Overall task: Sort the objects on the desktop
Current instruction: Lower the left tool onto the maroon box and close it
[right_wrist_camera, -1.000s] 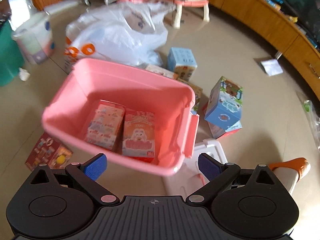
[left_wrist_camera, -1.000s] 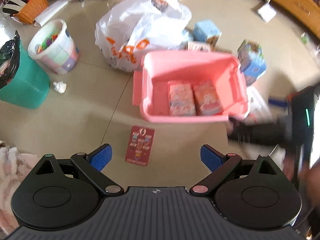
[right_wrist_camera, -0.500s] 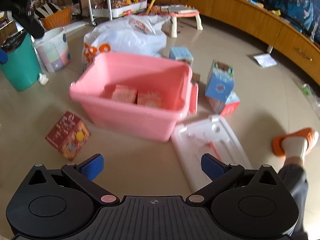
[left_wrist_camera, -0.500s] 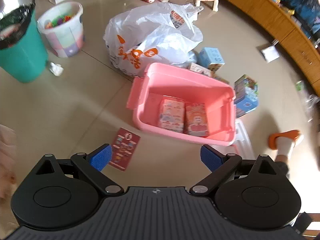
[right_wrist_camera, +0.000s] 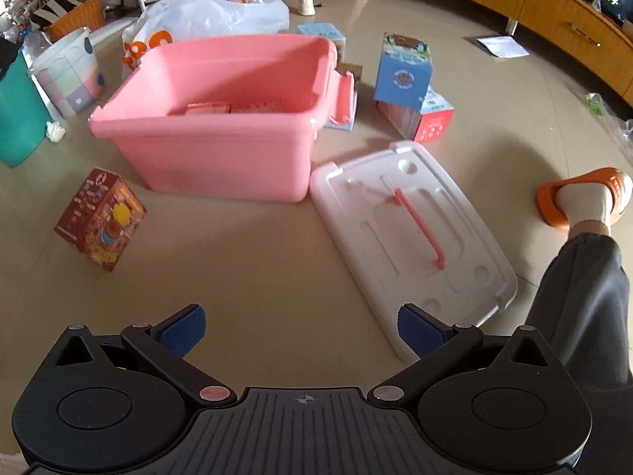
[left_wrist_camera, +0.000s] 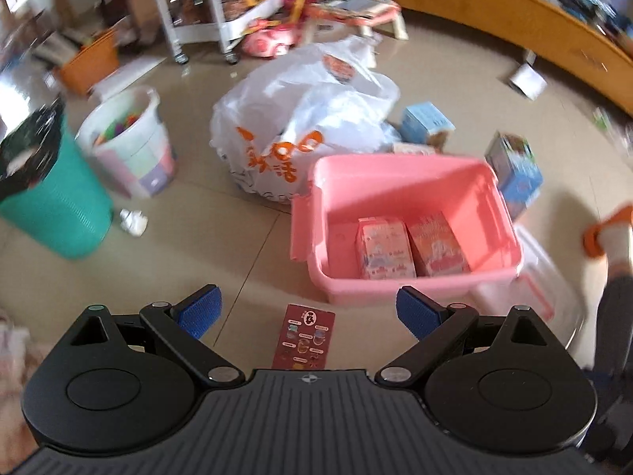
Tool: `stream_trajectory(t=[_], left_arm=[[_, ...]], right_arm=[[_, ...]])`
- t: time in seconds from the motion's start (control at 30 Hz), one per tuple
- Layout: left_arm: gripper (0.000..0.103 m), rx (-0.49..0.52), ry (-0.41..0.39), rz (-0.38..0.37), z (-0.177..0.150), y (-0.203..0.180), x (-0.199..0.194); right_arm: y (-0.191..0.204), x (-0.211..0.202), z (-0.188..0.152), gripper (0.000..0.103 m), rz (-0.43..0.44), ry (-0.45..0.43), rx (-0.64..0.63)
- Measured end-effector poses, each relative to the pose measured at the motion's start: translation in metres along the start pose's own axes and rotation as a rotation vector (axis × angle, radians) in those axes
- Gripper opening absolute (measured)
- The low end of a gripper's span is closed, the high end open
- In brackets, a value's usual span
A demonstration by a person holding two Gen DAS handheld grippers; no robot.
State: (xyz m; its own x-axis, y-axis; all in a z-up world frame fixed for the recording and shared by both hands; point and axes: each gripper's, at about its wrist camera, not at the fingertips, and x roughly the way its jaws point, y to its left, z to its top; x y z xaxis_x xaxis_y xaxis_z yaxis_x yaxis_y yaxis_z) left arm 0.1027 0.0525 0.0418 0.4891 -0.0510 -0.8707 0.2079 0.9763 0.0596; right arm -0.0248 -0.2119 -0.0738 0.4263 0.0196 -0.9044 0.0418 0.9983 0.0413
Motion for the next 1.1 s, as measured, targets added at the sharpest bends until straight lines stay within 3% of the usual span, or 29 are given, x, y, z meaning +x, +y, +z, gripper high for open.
stream_trajectory(t=[0.33, 0.63, 1.1], left_arm=[[0.097, 0.051, -0.014, -0.032, -0.021, -0.008, 0.024], [0.097, 0.239, -0.036, -0.063, -0.038, -0.027, 0.041], [0.097, 0.203, 0.073, -0.037, -0.052, -0.003, 0.09]], right_arm=[[-0.019, 0.014, -0.012, 0.103, 0.038, 0.018, 0.047], [-0.023, 0.031, -0.019, 0.103, 0.027, 0.062, 0.068], [-0.022, 0.042, -0.021, 0.103, 0.037, 0.091, 0.064]])
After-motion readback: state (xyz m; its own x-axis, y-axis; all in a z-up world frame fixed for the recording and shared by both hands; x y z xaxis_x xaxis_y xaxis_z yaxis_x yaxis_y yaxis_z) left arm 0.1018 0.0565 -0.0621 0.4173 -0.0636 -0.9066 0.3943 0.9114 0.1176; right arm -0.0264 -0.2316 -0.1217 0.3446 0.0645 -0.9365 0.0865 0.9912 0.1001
